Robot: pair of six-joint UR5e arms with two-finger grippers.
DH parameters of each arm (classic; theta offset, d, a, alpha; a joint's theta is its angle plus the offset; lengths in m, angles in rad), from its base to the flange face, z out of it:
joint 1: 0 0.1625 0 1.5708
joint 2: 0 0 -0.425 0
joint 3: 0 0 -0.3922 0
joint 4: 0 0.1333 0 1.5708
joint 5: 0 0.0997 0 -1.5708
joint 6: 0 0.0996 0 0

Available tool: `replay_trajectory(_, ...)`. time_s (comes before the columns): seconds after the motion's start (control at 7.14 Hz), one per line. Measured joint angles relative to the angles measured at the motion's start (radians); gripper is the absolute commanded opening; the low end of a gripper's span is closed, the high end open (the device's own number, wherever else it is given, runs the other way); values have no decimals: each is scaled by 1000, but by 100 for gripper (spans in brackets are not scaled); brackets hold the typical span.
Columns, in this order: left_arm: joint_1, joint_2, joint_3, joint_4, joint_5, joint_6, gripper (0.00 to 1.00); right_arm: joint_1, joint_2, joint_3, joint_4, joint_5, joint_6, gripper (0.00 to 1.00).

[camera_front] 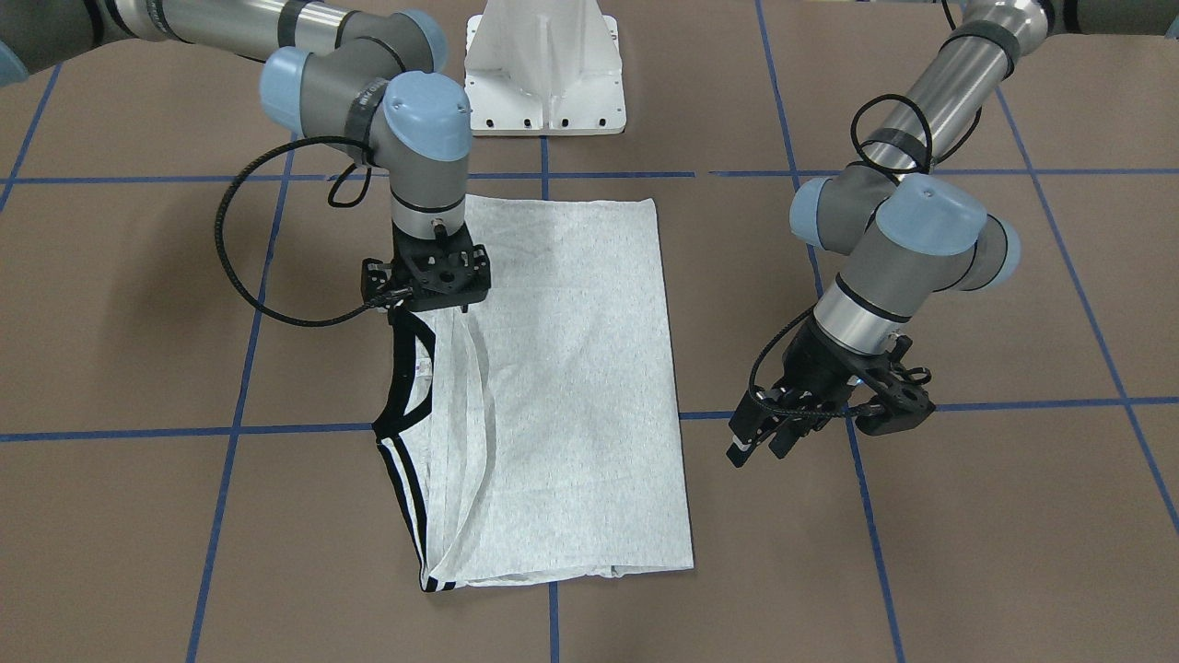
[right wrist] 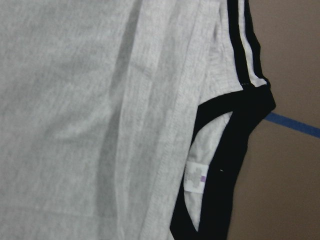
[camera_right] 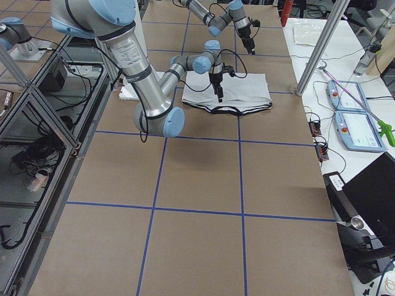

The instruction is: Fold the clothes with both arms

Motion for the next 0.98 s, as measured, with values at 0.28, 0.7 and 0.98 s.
replay_trajectory(0.28,0,11,-15,0,0,-1,74,15,63,-134,84,-5,13,100)
replay_trajectory(0.7,0,16,-18,1,-4,1,74,82,58,-236,180,2,-28,100)
replay_trajectory(0.98,0,17,-19,1,-13,0,74,132,5,-218,188,31,-92,100)
